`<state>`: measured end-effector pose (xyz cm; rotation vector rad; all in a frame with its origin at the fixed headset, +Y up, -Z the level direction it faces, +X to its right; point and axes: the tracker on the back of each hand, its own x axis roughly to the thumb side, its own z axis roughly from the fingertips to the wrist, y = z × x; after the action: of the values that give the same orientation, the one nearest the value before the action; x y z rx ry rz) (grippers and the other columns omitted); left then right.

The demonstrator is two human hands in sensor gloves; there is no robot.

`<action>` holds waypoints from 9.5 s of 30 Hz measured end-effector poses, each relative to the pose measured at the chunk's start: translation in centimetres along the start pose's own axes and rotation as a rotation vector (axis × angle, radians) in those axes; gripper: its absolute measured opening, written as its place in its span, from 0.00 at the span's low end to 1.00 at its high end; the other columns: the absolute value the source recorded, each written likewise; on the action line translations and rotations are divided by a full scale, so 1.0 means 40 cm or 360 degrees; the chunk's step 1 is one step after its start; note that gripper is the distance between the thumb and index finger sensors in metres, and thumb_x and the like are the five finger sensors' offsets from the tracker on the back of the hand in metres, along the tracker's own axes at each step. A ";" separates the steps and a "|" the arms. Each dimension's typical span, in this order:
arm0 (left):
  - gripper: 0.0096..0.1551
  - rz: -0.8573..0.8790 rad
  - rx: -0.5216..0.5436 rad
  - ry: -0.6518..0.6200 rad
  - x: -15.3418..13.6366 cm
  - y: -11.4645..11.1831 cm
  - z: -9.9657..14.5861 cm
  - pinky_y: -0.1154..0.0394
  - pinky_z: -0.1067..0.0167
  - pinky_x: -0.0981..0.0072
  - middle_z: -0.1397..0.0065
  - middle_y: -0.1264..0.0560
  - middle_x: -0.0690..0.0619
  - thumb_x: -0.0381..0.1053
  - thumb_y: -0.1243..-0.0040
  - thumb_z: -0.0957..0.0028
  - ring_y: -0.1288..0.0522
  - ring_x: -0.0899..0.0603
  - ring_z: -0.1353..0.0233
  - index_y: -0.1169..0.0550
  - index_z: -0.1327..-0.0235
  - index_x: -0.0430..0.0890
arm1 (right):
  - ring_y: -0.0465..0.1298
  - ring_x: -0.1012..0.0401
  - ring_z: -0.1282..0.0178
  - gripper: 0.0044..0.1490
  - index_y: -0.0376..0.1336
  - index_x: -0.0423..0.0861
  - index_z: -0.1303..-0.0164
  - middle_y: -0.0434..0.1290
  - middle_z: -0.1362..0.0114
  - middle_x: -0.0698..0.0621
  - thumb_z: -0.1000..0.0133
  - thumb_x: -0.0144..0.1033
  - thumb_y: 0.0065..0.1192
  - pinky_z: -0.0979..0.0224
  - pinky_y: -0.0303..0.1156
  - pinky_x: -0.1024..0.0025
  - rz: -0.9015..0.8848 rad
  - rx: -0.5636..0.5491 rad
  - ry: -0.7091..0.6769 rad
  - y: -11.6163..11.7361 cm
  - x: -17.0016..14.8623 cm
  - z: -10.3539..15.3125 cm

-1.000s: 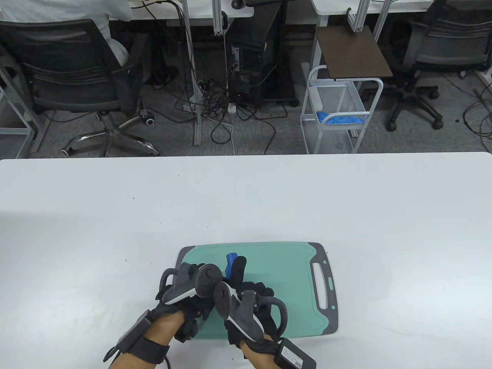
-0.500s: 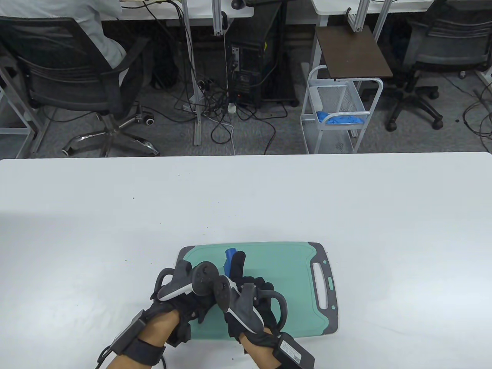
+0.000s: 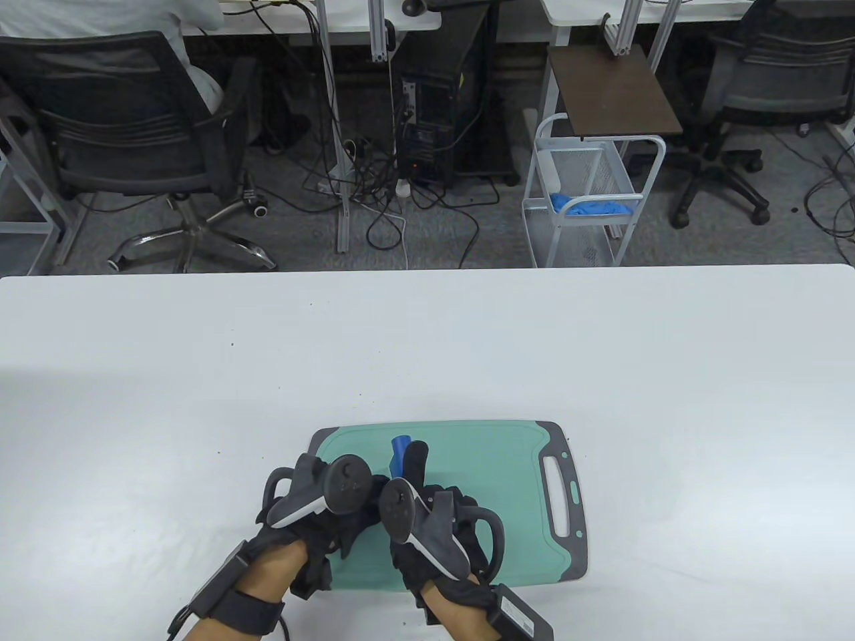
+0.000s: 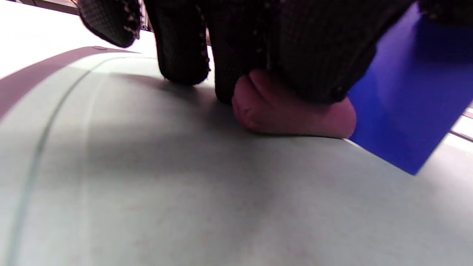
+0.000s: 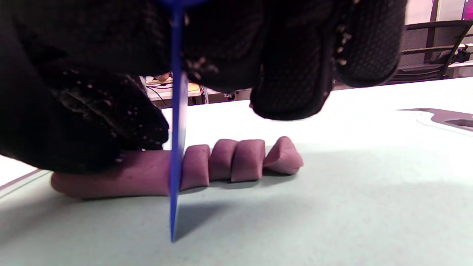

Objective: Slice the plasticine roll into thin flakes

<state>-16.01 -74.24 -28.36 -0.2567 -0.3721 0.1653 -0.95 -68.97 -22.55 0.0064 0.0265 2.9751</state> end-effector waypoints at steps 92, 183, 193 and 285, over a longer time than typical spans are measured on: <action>0.25 -0.0010 0.0006 -0.0009 -0.001 0.000 -0.004 0.31 0.28 0.38 0.40 0.15 0.60 0.61 0.27 0.66 0.23 0.40 0.26 0.13 0.53 0.60 | 0.83 0.49 0.60 0.54 0.40 0.40 0.24 0.79 0.67 0.51 0.50 0.46 0.66 0.42 0.76 0.39 0.0159 -0.0152 -0.0055 0.099 0.048 0.001; 0.26 -0.0071 -0.0016 0.0038 -0.014 0.016 0.000 0.30 0.29 0.37 0.43 0.13 0.59 0.60 0.24 0.68 0.20 0.39 0.29 0.12 0.54 0.59 | 0.83 0.48 0.58 0.54 0.41 0.42 0.23 0.80 0.66 0.50 0.50 0.46 0.66 0.40 0.75 0.39 0.0086 -0.0030 -0.0107 0.054 0.049 0.021; 0.25 -0.0065 -0.0017 0.0038 -0.014 0.016 -0.001 0.30 0.29 0.37 0.44 0.13 0.60 0.60 0.24 0.68 0.21 0.39 0.29 0.12 0.54 0.58 | 0.83 0.48 0.58 0.54 0.40 0.43 0.23 0.79 0.66 0.50 0.50 0.46 0.66 0.40 0.75 0.39 0.0121 -0.0051 -0.0120 0.068 0.054 0.016; 0.26 -0.0078 -0.0044 0.0054 -0.039 0.022 0.009 0.30 0.29 0.37 0.45 0.12 0.60 0.60 0.23 0.69 0.20 0.39 0.29 0.12 0.55 0.59 | 0.84 0.49 0.62 0.54 0.45 0.41 0.24 0.81 0.70 0.52 0.51 0.46 0.70 0.43 0.77 0.40 -0.0038 -0.0111 -0.0073 0.016 0.068 0.041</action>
<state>-17.69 -73.65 -28.79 -0.2769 -0.3470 0.1077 -3.72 -69.11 -20.87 0.0650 -0.0825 2.9493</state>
